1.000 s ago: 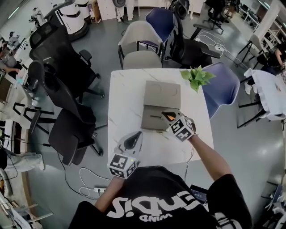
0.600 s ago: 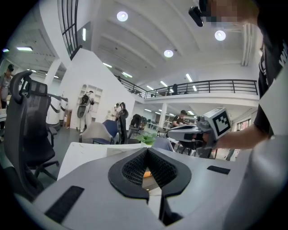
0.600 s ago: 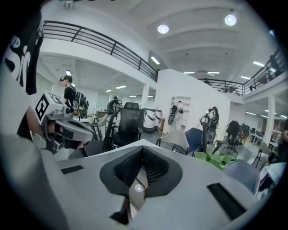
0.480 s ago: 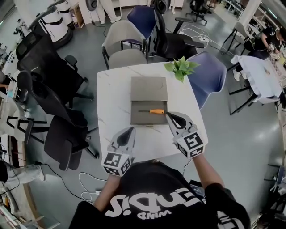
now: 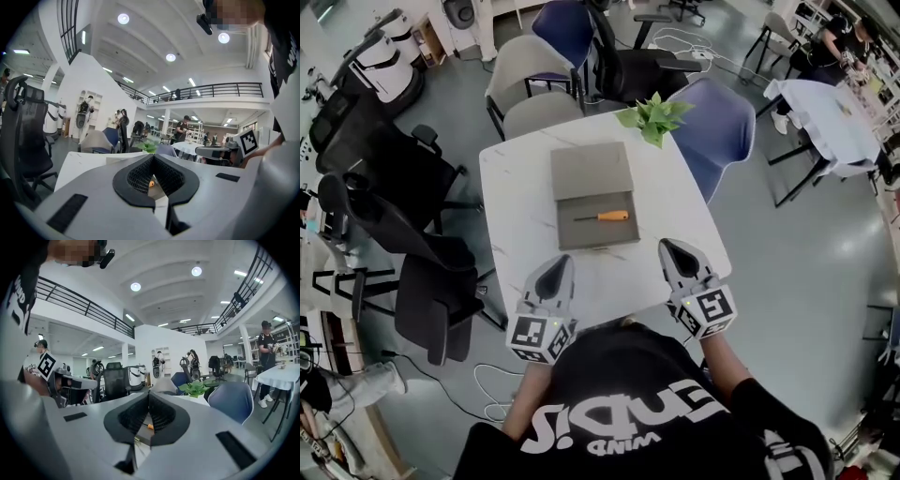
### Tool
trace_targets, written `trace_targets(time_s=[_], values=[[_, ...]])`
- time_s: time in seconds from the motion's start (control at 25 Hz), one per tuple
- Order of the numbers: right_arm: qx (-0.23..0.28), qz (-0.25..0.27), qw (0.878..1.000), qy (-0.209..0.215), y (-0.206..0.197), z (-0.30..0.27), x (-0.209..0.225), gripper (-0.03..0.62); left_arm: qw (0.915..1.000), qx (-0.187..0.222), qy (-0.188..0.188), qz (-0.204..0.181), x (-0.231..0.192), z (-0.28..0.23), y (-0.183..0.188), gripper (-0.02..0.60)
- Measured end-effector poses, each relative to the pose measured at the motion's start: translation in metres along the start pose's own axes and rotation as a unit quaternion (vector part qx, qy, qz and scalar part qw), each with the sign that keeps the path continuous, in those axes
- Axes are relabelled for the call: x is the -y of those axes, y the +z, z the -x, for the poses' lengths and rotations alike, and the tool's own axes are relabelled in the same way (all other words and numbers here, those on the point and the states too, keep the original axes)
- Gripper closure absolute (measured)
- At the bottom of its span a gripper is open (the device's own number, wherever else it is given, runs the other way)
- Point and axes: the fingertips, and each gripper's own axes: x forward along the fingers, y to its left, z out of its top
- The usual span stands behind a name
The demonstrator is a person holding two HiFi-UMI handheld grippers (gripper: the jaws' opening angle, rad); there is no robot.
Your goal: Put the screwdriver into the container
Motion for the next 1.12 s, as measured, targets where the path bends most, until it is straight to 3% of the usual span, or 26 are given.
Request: trace_targets(time_s=[0.44,1.12], values=[[-0.006,0.012,0.999,-0.034,-0.019,0.017,0.002,0.582,0.9997,0.000,0.009,-0.023,0.002,0.003,-0.003,0.568],[-0.010,0.003,1.000,-0.017,-0.021,0.021,-0.015,0.582,0.9998,-0.006,0.013,-0.015,0.008,0.010,-0.009,0.568]])
